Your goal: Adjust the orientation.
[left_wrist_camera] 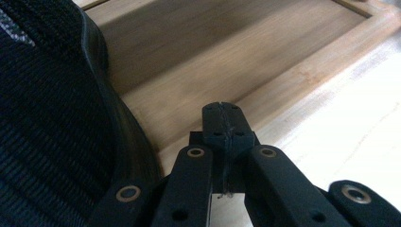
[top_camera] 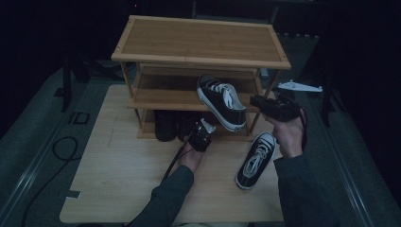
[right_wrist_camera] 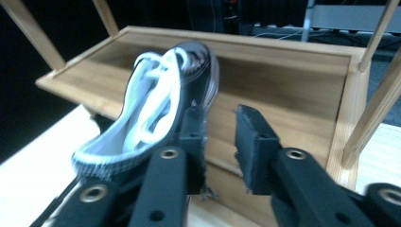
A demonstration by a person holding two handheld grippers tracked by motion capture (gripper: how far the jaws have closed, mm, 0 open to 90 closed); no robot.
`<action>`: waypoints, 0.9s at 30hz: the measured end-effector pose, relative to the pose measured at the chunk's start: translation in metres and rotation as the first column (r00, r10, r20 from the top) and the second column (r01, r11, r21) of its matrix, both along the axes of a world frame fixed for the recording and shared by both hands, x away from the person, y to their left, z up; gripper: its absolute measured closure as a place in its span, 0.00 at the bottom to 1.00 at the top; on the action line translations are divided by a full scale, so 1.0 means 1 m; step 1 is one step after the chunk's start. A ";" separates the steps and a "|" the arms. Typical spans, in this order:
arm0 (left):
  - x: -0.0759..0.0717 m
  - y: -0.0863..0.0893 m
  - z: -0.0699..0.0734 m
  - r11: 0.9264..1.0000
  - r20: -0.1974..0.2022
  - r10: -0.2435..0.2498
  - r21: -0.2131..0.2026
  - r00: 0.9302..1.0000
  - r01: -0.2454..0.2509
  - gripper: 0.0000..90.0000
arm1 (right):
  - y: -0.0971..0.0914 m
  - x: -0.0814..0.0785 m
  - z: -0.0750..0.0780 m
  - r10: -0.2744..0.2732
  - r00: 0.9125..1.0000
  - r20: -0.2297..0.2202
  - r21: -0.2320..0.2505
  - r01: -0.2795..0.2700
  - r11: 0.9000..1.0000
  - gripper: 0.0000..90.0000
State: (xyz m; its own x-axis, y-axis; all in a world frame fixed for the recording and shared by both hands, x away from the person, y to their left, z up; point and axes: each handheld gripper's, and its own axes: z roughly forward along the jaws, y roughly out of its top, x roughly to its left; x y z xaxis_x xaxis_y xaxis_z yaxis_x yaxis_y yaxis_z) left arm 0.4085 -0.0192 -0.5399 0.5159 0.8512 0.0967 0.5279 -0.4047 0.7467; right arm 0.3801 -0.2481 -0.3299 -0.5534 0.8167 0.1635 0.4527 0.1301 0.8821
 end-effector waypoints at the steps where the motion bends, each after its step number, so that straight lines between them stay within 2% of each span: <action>1: 0.001 -0.001 -0.001 1.000 -0.002 0.003 0.009 1.000 -0.003 1.00 | 0.000 -0.003 -0.001 0.008 1.000 0.001 -0.012 -0.008 1.000 0.88; 3: 0.004 -0.004 -0.004 0.999 0.003 0.013 0.038 1.000 -0.013 1.00 | 0.001 -0.008 -0.003 0.022 1.000 0.004 -0.033 -0.022 0.999 0.93; 6: 0.008 -0.005 -0.007 0.999 -0.009 0.028 0.034 1.000 -0.028 1.00 | 0.003 -0.018 -0.005 0.051 0.999 0.009 -0.059 -0.050 0.997 0.96; 11: 0.011 -0.005 -0.008 0.999 -0.001 0.035 0.034 0.999 -0.035 1.00 | 0.010 -0.033 -0.014 0.114 0.993 0.006 -0.106 -0.113 0.988 0.97; 14: 0.012 -0.005 -0.008 0.999 0.005 0.035 0.041 0.999 -0.035 1.00 | 0.013 -0.041 -0.017 0.121 0.992 0.017 -0.133 -0.118 0.984 0.97; 17: 0.013 -0.006 -0.008 0.998 0.015 0.042 0.054 0.999 -0.043 1.00 | 0.013 -0.048 -0.021 0.138 0.990 0.008 -0.138 -0.136 0.981 0.97; 20: 0.015 -0.007 -0.010 0.997 0.015 0.063 0.047 0.998 -0.064 1.00 | 0.015 -0.052 -0.025 0.150 0.989 -0.004 -0.157 -0.149 0.976 0.97; 21: 0.017 -0.006 -0.009 0.994 0.032 0.070 0.078 0.997 -0.073 1.00 | 0.016 -0.052 -0.027 0.155 0.988 -0.009 -0.160 -0.154 0.975 0.97; 22: 0.017 -0.007 -0.010 0.994 0.036 0.075 0.080 0.997 -0.077 1.00 | 0.016 -0.052 -0.029 0.158 0.987 -0.012 -0.160 -0.158 0.974 0.97; 24: 0.018 -0.009 -0.011 0.996 0.019 0.047 0.068 0.999 -0.048 1.00 | 0.016 -0.052 -0.030 0.163 0.986 -0.016 -0.154 -0.164 0.974 0.98; 26: 0.019 -0.010 -0.011 0.996 0.022 0.050 0.067 0.999 -0.051 1.00 | 0.016 -0.052 -0.030 0.163 0.986 -0.016 -0.151 -0.164 0.975 0.98; 27: 0.019 -0.011 -0.011 0.996 0.027 0.066 0.057 0.997 -0.067 1.00 | 0.016 -0.053 -0.031 0.167 0.986 -0.013 -0.154 -0.167 0.974 0.98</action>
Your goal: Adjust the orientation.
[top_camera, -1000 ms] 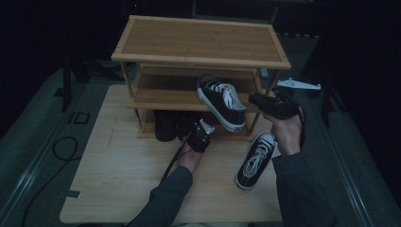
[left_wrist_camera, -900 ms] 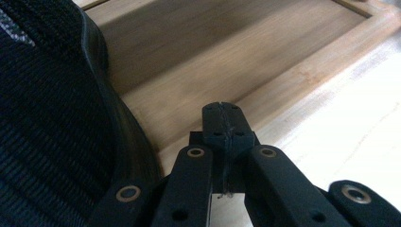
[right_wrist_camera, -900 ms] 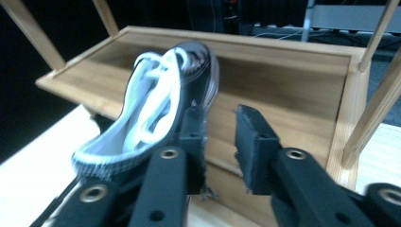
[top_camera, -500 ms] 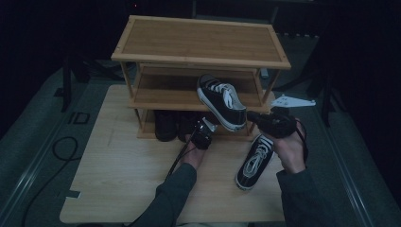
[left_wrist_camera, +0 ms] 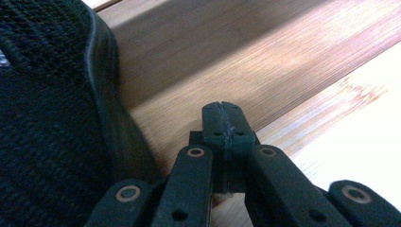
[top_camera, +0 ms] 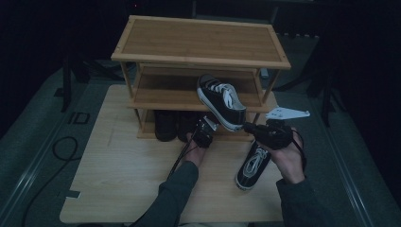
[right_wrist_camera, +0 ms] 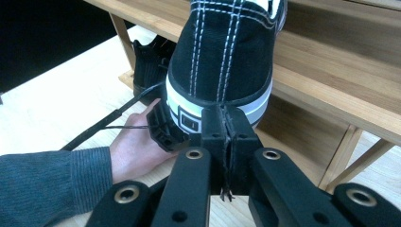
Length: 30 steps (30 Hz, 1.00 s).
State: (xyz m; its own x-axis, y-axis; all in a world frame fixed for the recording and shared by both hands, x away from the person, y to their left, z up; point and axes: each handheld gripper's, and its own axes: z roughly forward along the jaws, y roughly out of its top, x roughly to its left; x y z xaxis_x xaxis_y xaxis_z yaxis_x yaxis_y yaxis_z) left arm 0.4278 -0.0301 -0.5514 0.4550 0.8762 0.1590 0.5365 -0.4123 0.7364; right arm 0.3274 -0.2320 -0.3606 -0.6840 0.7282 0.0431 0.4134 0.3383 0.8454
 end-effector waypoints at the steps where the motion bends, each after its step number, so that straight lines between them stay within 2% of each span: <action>1: 0.000 0.000 0.000 1.000 -0.003 0.000 -0.012 1.000 0.000 1.00 | 0.000 0.000 0.000 0.001 1.000 0.003 -0.004 -0.001 1.000 0.98; 3: 0.000 -0.002 -0.001 0.999 -0.010 -0.006 -0.035 1.000 0.006 1.00 | 0.001 -0.002 0.000 0.015 1.000 -0.003 0.000 -0.015 1.000 0.98; 4: 0.000 -0.002 -0.001 0.999 -0.004 0.001 -0.032 1.000 -0.001 1.00 | 0.002 -0.003 -0.001 0.019 1.000 0.001 -0.007 -0.019 1.000 0.98; 7: 0.002 0.000 -0.002 0.998 -0.015 0.003 -0.062 1.000 -0.004 1.00 | 0.005 -0.004 -0.002 0.024 1.000 0.005 -0.028 -0.024 0.999 0.99; 9: 0.003 0.002 -0.002 0.998 -0.022 0.011 -0.068 1.000 -0.012 1.00 | 0.004 -0.003 -0.002 0.024 1.000 0.005 -0.023 -0.023 0.999 1.00; 12: 0.002 0.001 -0.003 0.999 -0.010 0.015 -0.045 1.000 -0.015 1.00 | 0.005 -0.003 -0.002 0.027 1.000 0.006 -0.022 -0.027 0.999 1.00; 16: 0.002 0.001 -0.003 0.998 -0.011 0.018 -0.057 1.000 -0.018 1.00 | 0.005 -0.002 -0.003 0.039 0.999 0.000 -0.003 -0.039 0.999 1.00; 21: 0.000 -0.001 -0.004 0.999 0.013 0.020 -0.030 1.000 -0.020 1.00 | 0.011 0.002 -0.004 0.080 0.997 -0.009 0.025 -0.080 0.997 1.00; 23: -0.002 -0.003 -0.005 0.999 0.016 0.038 -0.035 0.999 -0.037 1.00 | 0.015 0.004 -0.005 0.092 0.996 -0.010 0.027 -0.092 0.995 1.00; 30: -0.002 -0.003 -0.005 0.999 0.017 0.038 -0.030 0.999 -0.037 1.00 | 0.027 0.012 -0.006 0.132 0.991 -0.005 0.034 -0.132 0.991 1.00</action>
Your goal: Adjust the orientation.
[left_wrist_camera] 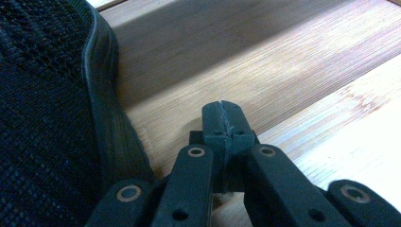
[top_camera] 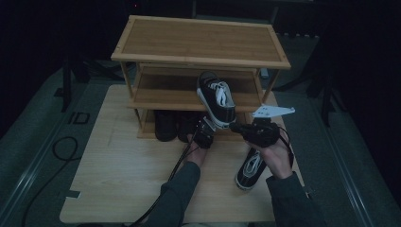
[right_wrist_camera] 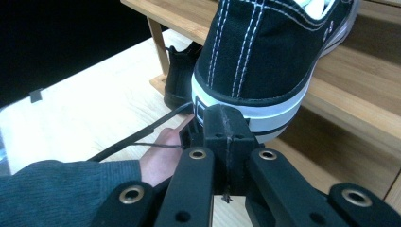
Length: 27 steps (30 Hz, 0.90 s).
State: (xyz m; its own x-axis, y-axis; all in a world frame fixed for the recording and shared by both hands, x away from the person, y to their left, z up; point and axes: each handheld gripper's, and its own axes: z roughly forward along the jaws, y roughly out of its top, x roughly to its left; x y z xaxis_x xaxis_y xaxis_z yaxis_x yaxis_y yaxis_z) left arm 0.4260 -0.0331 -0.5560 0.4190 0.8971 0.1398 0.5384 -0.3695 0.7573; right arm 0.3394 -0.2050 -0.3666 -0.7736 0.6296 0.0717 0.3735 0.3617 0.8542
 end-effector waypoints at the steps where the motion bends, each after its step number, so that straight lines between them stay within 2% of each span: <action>1: 0.000 0.000 0.000 1.000 0.000 0.001 -0.001 1.000 -0.001 1.00 | 0.002 0.001 0.000 -0.003 1.000 0.003 -0.006 0.003 1.000 1.00; 6: 0.000 0.000 0.000 1.000 -0.004 0.003 -0.004 1.000 -0.003 1.00 | 0.006 0.008 0.001 -0.013 1.000 0.012 0.004 0.013 1.000 1.00; 9: 0.000 0.000 0.000 1.000 -0.003 0.003 -0.001 1.000 -0.003 1.00 | 0.012 0.012 0.002 -0.017 1.000 0.025 -0.011 0.018 1.000 1.00; 11: 0.000 0.000 0.001 1.000 -0.005 0.007 0.002 1.000 -0.007 1.00 | 0.017 0.015 0.001 0.001 1.000 0.017 -0.003 -0.001 1.000 1.00; 12: 0.000 0.002 0.001 1.000 -0.013 0.001 0.020 1.000 0.000 1.00 | 0.021 0.017 0.001 0.008 1.000 0.020 -0.008 -0.008 1.000 1.00; 15: 0.001 0.001 0.001 1.000 -0.013 -0.010 0.013 1.000 0.010 1.00 | 0.031 0.019 0.001 0.022 0.999 0.028 -0.024 -0.021 0.999 1.00; 18: 0.001 0.000 0.002 0.999 -0.008 -0.014 0.038 1.000 0.014 1.00 | 0.041 0.024 -0.002 0.003 0.999 0.044 -0.045 -0.001 0.999 1.00; 20: 0.001 0.001 0.002 0.999 -0.012 -0.015 0.034 1.000 0.015 1.00 | 0.045 0.027 -0.004 0.020 0.999 0.028 -0.031 -0.019 0.999 1.00; 23: 0.001 0.001 0.002 0.999 -0.016 -0.012 0.031 1.000 0.013 1.00 | 0.053 0.027 -0.005 0.010 0.999 0.053 -0.055 -0.007 0.998 1.00; 27: 0.002 0.001 0.003 1.000 -0.021 -0.008 0.025 1.000 0.009 1.00 | 0.057 0.033 -0.006 0.018 0.999 0.045 -0.043 -0.016 0.999 1.00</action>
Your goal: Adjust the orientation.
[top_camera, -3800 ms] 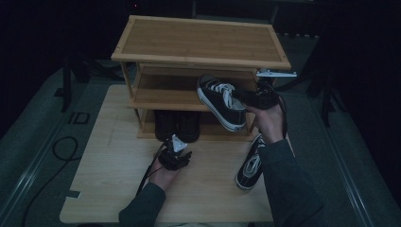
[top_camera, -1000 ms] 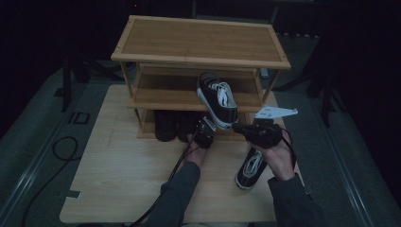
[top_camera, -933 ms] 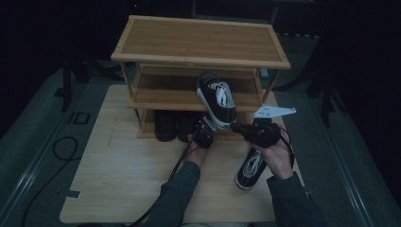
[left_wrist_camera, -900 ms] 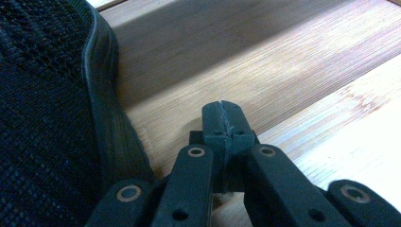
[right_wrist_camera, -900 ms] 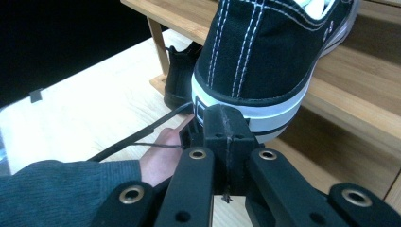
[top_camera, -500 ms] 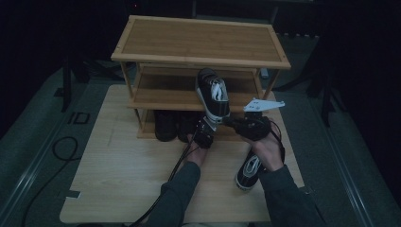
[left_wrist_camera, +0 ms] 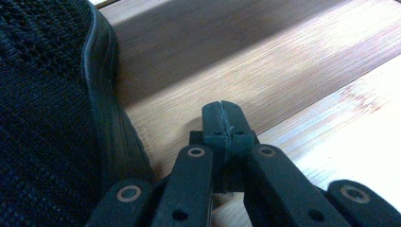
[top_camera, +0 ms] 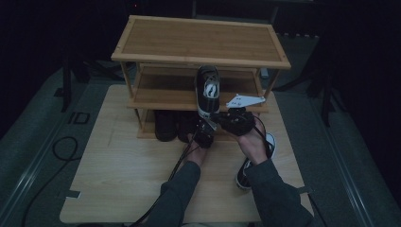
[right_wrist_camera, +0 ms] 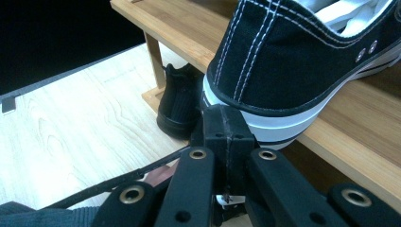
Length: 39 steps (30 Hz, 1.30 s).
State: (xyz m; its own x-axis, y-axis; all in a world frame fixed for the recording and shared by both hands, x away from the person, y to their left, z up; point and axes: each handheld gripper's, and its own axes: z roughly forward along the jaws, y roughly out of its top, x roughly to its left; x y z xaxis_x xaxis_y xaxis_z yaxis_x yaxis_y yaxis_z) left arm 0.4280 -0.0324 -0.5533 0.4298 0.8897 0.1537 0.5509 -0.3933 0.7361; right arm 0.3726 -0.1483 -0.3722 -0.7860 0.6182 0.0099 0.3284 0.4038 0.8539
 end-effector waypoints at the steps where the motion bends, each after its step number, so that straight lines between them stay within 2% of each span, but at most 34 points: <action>1: 0.000 0.000 0.000 1.000 -0.001 0.001 0.000 1.000 -0.001 1.00 | 0.000 0.001 0.000 0.000 1.000 -0.001 0.003 0.000 1.000 1.00; 9: 0.000 0.000 0.000 1.000 -0.003 0.004 0.002 1.000 -0.004 1.00 | 0.001 0.009 -0.002 -0.004 1.000 0.002 0.013 0.004 1.000 1.00; 13: 0.000 0.000 0.000 1.000 -0.004 0.006 0.002 1.000 -0.006 1.00 | 0.005 0.014 -0.004 -0.060 0.998 0.029 -0.007 0.060 0.998 1.00; 15: 0.000 0.000 0.000 1.000 -0.003 0.006 0.004 1.000 -0.006 1.00 | 0.005 0.019 -0.004 -0.055 0.998 0.014 0.009 0.055 0.998 1.00; 20: 0.000 0.000 0.000 1.000 -0.004 0.005 0.002 1.000 -0.005 1.00 | 0.012 0.020 -0.003 -0.053 0.998 0.023 -0.011 0.053 0.999 1.00; 22: 0.000 -0.001 0.000 1.000 0.000 0.014 -0.011 1.000 -0.014 1.00 | 0.016 0.024 -0.005 -0.075 0.997 0.036 -0.016 0.076 0.997 1.00; 27: 0.000 -0.001 -0.001 1.000 0.004 0.011 -0.013 1.000 -0.011 1.00 | 0.016 0.031 -0.005 -0.076 0.997 0.020 -0.005 0.076 0.997 1.00; 35: 0.000 -0.002 -0.001 1.000 0.004 0.014 -0.013 1.000 -0.014 1.00 | 0.020 0.034 -0.005 -0.076 0.997 0.027 -0.014 0.077 0.997 1.00; 37: 0.000 -0.001 -0.001 1.000 0.005 0.012 -0.014 1.000 -0.012 1.00 | 0.018 0.032 -0.005 -0.095 0.995 0.031 -0.014 0.095 0.995 1.00; 39: 0.000 -0.001 -0.001 1.000 0.006 0.011 -0.015 1.000 -0.011 1.00 | 0.010 0.030 -0.004 -0.091 0.996 0.008 0.024 0.091 0.996 1.00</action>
